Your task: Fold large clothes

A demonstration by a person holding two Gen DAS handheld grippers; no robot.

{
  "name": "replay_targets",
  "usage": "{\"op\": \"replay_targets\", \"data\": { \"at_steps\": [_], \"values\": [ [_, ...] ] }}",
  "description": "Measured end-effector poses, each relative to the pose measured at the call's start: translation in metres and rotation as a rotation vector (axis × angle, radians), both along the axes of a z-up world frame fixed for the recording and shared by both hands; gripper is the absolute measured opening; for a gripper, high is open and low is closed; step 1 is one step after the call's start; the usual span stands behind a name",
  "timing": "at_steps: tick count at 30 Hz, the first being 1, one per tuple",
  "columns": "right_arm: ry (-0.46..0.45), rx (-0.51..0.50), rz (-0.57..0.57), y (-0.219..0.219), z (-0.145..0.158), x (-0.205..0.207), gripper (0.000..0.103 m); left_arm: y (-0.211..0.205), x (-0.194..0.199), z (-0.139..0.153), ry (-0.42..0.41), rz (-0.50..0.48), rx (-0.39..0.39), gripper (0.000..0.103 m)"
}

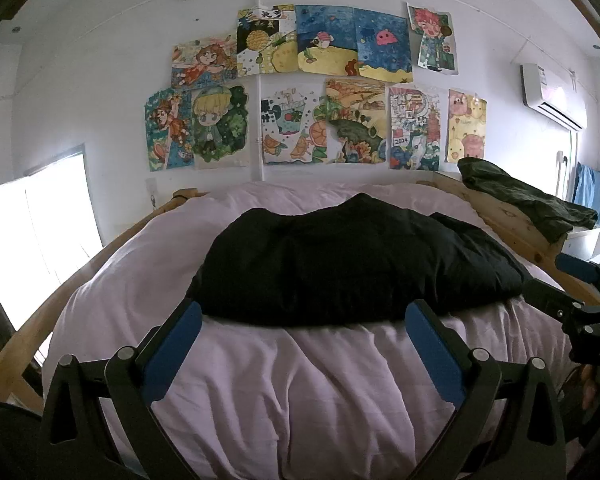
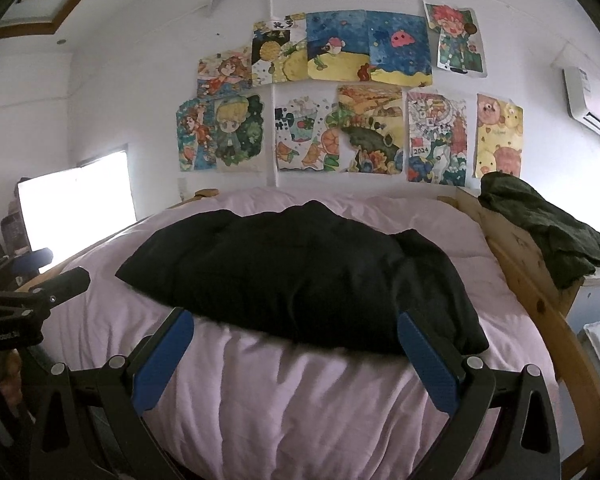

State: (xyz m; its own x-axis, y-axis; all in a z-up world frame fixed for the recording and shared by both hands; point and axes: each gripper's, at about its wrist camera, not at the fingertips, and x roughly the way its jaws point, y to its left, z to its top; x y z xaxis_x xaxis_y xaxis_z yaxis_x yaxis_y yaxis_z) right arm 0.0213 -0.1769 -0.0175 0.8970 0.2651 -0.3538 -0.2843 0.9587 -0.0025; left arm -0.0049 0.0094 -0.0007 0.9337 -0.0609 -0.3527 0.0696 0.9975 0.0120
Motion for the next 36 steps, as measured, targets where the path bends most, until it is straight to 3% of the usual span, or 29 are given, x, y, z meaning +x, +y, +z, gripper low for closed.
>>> {"op": "replay_targets", "data": {
  "at_steps": [36],
  "values": [
    [0.006, 0.008, -0.007, -0.0007, 0.0014, -0.0008, 0.103, 0.0071, 0.0019, -0.0024, -0.002, -0.007, 0.009, 0.100]
  ]
}}
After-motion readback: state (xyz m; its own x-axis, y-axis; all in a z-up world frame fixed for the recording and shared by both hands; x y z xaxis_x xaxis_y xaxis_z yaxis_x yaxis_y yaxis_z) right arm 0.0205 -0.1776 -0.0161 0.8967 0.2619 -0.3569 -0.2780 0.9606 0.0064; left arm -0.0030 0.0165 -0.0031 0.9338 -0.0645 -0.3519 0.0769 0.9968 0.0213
